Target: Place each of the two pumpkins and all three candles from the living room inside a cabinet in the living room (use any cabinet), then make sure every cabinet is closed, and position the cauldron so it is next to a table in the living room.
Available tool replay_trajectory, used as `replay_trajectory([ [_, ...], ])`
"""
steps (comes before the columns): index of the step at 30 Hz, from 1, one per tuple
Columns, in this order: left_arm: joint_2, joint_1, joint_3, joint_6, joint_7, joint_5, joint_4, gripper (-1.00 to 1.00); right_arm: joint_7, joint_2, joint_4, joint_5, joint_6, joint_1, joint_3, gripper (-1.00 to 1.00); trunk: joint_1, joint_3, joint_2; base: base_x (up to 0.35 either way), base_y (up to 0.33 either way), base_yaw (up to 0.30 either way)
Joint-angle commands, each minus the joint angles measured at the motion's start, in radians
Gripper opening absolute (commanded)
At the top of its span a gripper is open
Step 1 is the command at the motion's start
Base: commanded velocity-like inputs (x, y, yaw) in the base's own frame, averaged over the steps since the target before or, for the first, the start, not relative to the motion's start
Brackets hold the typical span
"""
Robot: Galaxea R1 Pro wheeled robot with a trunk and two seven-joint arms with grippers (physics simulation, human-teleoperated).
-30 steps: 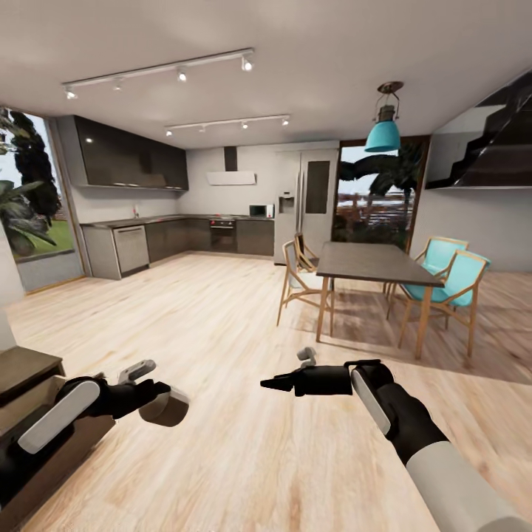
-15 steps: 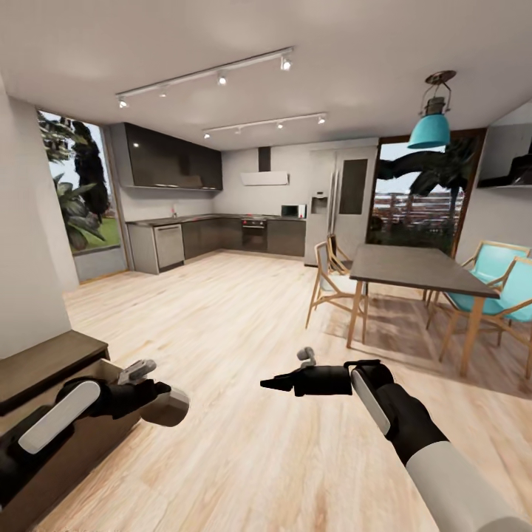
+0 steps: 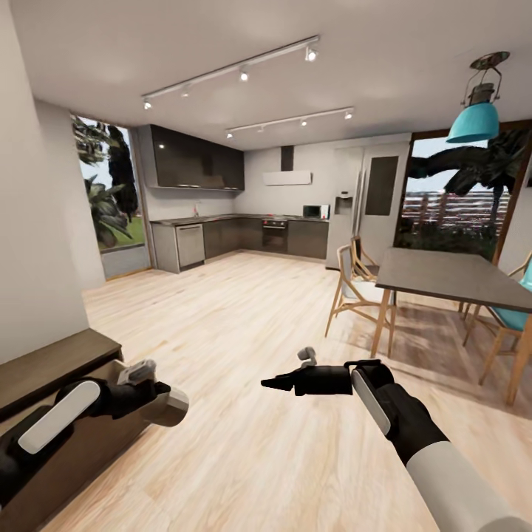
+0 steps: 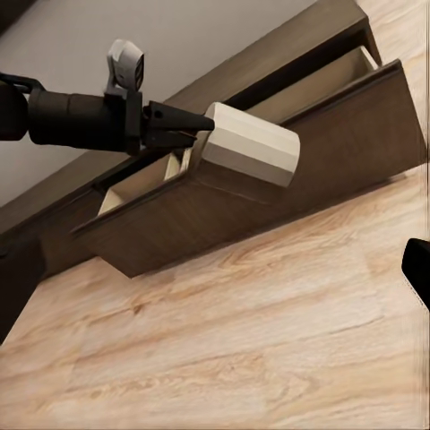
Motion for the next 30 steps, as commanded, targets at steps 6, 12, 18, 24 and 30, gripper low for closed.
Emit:
replay_trajectory([
  [6, 0.001, -0.002, -0.002, -0.003, 0.009, 0.011, -0.001, -1.0, -0.001, -0.001, 0.0, -0.006, 0.006, -0.001, 0.002, 1.0, 0.0, -0.001, -0.001, 0.296, -0.129, 0.062],
  [12, 0.001, -0.001, -0.002, -0.003, 0.009, 0.011, -0.001, -1.0, -0.001, -0.001, 0.0, -0.006, 0.006, -0.001, 0.002, 1.0, 0.0, -0.001, -0.001, 0.296, -0.129, 0.254],
  [18, 0.001, -0.002, -0.002, -0.003, 0.009, 0.011, -0.001, -1.0, -0.001, -0.001, 0.0, -0.006, 0.006, -0.001, 0.002, 1.0, 0.0, -0.001, -0.001, 0.215, -0.102, 0.285],
  [24, 0.001, -0.002, -0.002, -0.003, 0.009, 0.011, -0.001, -1.0, -0.001, 0.0, 0.0, -0.006, 0.006, -0.001, 0.002, 1.0, 0.0, -0.001, -0.001, 0.022, -0.012, 0.286],
  [30, 0.0, -0.002, -0.002, -0.003, 0.009, 0.011, -0.001, -1.0, -0.003, 0.001, 0.0, -0.006, 0.006, -0.001, 0.002, 1.0, 0.0, -0.001, -0.001, 0.001, -0.001, 0.287],
])
